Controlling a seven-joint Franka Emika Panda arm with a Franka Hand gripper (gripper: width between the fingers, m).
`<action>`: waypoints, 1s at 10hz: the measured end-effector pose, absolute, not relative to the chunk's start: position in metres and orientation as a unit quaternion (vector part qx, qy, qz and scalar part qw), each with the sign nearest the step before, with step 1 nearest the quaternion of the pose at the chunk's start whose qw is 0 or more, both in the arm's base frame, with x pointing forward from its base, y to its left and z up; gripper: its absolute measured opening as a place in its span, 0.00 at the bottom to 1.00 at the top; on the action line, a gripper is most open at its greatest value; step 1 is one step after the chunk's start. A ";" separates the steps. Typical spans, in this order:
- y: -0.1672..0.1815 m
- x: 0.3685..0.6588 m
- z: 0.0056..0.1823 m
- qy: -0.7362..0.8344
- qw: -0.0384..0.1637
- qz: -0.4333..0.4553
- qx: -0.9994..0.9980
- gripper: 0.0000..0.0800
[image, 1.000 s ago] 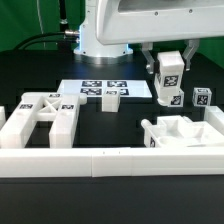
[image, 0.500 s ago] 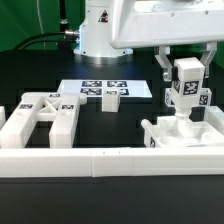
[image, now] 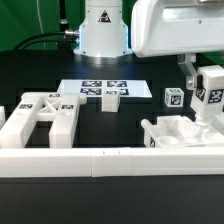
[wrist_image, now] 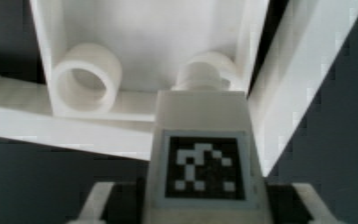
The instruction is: Assemble chair
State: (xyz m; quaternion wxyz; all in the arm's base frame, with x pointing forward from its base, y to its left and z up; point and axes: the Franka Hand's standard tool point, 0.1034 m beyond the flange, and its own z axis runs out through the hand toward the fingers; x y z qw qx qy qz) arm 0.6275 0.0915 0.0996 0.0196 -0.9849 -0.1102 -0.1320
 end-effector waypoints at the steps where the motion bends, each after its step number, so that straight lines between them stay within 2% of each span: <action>1: 0.092 0.627 0.099 -0.110 0.020 -0.131 -0.985 0.36; 10: 0.103 0.632 0.089 -0.118 0.020 -0.166 -0.979 0.36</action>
Offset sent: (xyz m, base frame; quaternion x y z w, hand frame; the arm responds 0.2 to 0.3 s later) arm 0.0102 0.0132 -0.0027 -0.0083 -0.0147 -0.0184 0.9997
